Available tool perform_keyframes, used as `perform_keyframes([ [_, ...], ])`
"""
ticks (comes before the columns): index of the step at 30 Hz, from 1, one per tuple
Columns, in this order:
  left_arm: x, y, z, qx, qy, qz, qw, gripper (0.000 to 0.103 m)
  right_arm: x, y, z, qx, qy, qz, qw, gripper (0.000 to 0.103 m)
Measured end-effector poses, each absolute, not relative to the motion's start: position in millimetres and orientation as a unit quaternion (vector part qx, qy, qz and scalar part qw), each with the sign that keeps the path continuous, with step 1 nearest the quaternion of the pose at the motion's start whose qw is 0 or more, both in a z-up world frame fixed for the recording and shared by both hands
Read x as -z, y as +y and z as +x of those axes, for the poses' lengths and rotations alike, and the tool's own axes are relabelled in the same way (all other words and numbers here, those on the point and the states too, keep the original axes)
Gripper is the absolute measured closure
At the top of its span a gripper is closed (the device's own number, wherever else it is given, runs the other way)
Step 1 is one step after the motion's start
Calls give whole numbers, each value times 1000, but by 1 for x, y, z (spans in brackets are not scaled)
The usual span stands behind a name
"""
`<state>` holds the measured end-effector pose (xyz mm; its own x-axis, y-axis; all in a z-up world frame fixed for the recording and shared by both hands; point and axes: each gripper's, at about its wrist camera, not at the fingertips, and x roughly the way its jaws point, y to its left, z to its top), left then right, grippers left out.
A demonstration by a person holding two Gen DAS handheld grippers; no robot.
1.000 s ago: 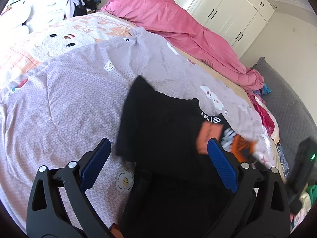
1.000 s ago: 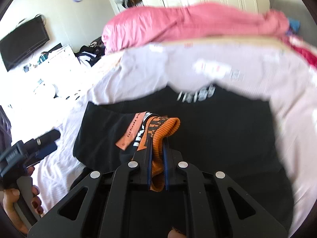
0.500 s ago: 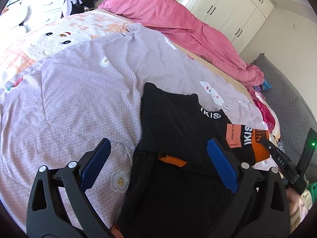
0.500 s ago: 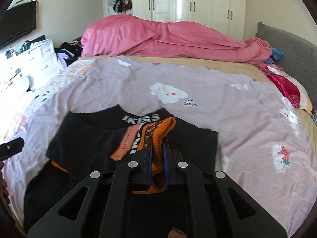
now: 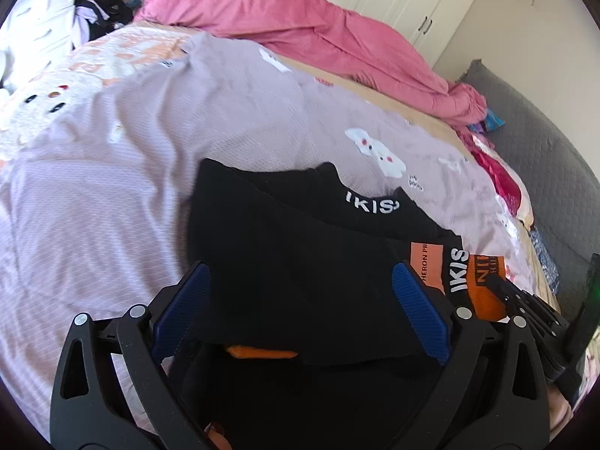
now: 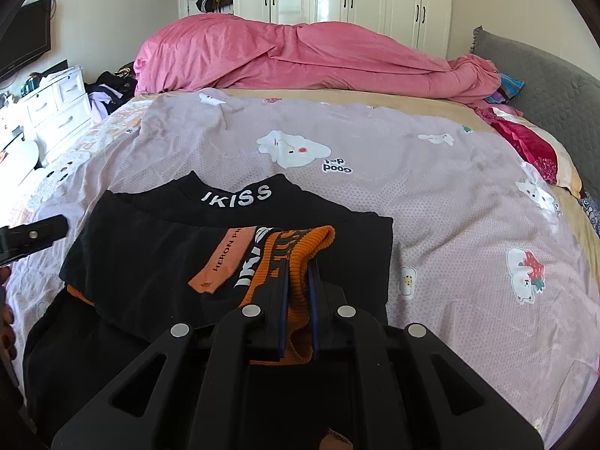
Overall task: Fold small clothes
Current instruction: 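Press the orange cuff flat on the shirt front and open the right gripper, then move both open grippers to the sweatshirt hem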
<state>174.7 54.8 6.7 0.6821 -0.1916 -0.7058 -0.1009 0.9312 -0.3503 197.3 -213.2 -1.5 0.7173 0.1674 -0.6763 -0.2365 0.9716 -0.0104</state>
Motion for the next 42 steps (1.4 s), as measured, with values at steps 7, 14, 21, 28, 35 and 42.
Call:
perform_keyframes([
  [7,22,46,194,23,449,-154,880,12,6,-223,199,-80,375,-32,923,72],
  [14,31,49,191,20,458,-148,877,12,12,-208,199,-107,386,-31,916,71],
  [21,35,49,191,20,462,-140,875,12,27,-174,198,-145,409,-69,898,71],
  [28,36,48,190,21,461,-141,876,12,68,-193,214,-120,475,-32,871,70],
  [35,29,48,181,20,454,-139,880,12,51,-205,203,-125,466,8,876,65],
  [42,17,47,167,19,443,-139,886,12,33,-217,184,-128,443,33,887,58],
])
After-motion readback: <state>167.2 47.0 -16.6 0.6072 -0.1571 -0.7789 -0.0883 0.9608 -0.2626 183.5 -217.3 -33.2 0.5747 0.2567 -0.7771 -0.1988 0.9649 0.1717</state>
